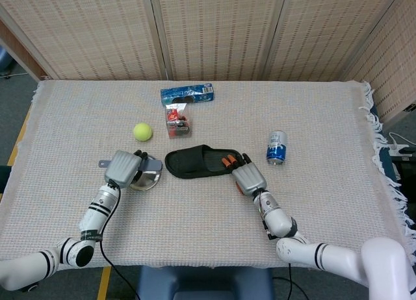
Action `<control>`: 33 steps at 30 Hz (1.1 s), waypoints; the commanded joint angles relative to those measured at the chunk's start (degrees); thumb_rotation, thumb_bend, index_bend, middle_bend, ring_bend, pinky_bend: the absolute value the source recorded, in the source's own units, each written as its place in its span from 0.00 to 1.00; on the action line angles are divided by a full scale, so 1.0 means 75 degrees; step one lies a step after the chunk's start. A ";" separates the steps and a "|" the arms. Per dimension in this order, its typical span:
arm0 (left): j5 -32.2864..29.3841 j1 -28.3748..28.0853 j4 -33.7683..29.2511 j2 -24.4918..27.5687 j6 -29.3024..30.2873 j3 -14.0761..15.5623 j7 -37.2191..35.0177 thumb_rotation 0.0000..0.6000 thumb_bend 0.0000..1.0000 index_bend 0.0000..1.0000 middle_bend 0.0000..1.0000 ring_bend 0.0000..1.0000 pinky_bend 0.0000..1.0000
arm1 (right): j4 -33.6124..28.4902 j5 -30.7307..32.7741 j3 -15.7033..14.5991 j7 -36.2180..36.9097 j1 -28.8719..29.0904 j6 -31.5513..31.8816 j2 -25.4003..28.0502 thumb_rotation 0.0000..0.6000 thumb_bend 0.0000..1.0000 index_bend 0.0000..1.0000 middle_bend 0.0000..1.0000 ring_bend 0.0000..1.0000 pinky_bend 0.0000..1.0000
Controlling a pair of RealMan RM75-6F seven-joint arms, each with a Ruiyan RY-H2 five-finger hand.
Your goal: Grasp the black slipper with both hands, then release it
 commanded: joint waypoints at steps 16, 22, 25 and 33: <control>-0.0053 -0.0922 0.0559 -0.1157 -0.0131 -0.0243 0.0192 1.00 0.40 0.46 0.54 0.82 1.00 | -0.0341 0.0796 -0.0474 -0.0289 0.0510 0.0169 0.0196 1.00 0.61 0.03 0.00 0.00 0.00; 0.0138 -0.1108 0.1116 -0.1697 0.0164 -0.0283 0.0141 1.00 0.39 0.45 0.53 0.82 1.00 | -0.0356 0.0871 -0.0584 -0.0190 0.0589 0.0199 0.0278 1.00 0.61 0.04 0.00 0.00 0.00; 0.0279 -0.1187 0.1550 -0.1946 0.0265 -0.0240 0.0091 1.00 0.40 0.45 0.52 0.82 1.00 | -0.0351 0.0874 -0.0644 -0.0129 0.0628 0.0185 0.0311 1.00 0.61 0.04 0.00 0.00 0.00; 0.0534 -0.1240 0.2323 -0.2193 0.0231 -0.0046 -0.0167 1.00 0.40 0.46 0.53 0.82 1.00 | -0.0342 0.0864 -0.0750 0.0009 0.0701 0.0169 0.0358 1.00 0.61 0.04 0.00 0.00 0.00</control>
